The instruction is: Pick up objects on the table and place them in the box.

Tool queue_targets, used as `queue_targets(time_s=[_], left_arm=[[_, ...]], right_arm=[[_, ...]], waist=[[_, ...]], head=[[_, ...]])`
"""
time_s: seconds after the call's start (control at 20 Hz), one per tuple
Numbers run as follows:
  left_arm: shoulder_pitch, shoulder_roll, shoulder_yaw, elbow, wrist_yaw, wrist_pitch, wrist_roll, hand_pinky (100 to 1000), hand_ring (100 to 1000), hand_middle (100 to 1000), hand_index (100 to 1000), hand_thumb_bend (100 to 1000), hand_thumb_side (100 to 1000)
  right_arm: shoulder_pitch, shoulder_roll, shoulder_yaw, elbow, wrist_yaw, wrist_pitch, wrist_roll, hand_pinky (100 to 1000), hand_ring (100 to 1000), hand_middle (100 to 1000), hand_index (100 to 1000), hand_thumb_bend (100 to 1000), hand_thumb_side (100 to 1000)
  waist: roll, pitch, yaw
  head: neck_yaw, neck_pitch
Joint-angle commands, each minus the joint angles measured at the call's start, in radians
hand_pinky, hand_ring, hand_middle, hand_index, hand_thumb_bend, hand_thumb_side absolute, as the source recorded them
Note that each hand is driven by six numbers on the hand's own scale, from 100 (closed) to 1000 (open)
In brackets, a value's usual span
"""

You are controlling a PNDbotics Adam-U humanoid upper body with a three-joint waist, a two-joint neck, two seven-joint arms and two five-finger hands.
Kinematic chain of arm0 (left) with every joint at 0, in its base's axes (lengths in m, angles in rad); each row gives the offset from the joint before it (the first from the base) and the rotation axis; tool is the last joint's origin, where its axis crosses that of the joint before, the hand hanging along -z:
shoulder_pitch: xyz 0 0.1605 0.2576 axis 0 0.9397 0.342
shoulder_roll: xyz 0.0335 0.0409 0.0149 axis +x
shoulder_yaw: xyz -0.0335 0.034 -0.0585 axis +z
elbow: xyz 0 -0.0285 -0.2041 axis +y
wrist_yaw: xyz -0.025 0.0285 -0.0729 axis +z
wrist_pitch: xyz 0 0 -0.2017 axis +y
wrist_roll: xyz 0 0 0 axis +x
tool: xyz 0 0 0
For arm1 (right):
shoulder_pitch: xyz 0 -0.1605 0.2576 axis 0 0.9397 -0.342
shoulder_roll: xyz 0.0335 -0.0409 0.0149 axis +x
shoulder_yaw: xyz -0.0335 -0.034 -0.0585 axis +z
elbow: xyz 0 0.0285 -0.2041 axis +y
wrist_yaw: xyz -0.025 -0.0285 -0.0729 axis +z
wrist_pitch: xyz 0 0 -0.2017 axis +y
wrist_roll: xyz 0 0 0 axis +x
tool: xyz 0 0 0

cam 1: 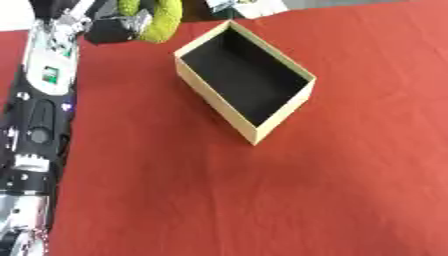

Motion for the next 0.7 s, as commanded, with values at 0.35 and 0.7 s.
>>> queue_targets(time_s=[0.35, 0.7], left_arm=[[-0.026, -0.017, 0.027, -0.032, -0.002, 0.082, -0.116, 477, 405, 345, 549, 100, 450], [-0.050, -0.011, 0.082, 0.001, -0.159, 0.117, -0.113, 482, 393, 354, 562, 100, 491]], right_arm=[[-0.031, 0.017, 0.003, -0.017, -0.021, 0.013, 0.017, 822, 765, 543, 753, 100, 554], [-0.065, 0.077, 0.031, -0.017, -0.055, 0.033, 0.052, 823, 766, 542, 752, 100, 563]], waist=[[-0.004, -0.030, -0.039], [-0.014, -0.025, -0.100]], head=[[0.028, -0.001], [0.086, -0.007]])
